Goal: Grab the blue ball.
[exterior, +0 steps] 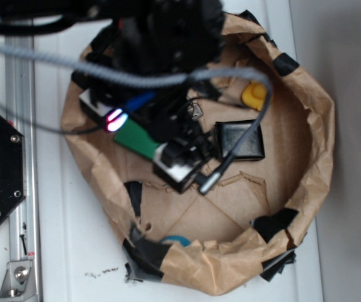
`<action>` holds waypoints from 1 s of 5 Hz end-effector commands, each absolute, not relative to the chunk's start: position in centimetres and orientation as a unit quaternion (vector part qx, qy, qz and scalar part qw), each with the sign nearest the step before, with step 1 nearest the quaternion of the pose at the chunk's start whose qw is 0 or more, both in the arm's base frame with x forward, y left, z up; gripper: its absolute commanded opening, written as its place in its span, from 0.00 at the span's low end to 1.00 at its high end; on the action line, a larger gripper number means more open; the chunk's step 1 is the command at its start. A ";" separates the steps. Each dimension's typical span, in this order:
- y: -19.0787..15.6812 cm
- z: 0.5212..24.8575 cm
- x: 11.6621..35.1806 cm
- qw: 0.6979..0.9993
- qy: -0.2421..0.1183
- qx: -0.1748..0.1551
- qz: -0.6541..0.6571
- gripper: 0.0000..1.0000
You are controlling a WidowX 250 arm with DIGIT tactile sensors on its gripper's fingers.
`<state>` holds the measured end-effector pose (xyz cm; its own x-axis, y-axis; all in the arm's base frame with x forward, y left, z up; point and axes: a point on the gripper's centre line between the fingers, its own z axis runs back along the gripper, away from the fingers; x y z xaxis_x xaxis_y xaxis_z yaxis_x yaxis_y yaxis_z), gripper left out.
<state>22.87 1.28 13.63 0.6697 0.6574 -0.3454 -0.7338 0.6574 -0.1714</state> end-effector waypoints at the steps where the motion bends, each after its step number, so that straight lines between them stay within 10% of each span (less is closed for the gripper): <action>1: 1.6 11.7 24.1 0.870 0.150 -0.193 0.428 1.00; 4: -8.7 5.9 22.5 0.828 0.285 -0.298 0.380 1.00; 5: -10.3 5.7 22.2 0.822 0.273 -0.314 0.389 1.00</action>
<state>22.86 -9.18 4.37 0.4929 0.4877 -0.7206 -0.8441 0.4690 -0.2600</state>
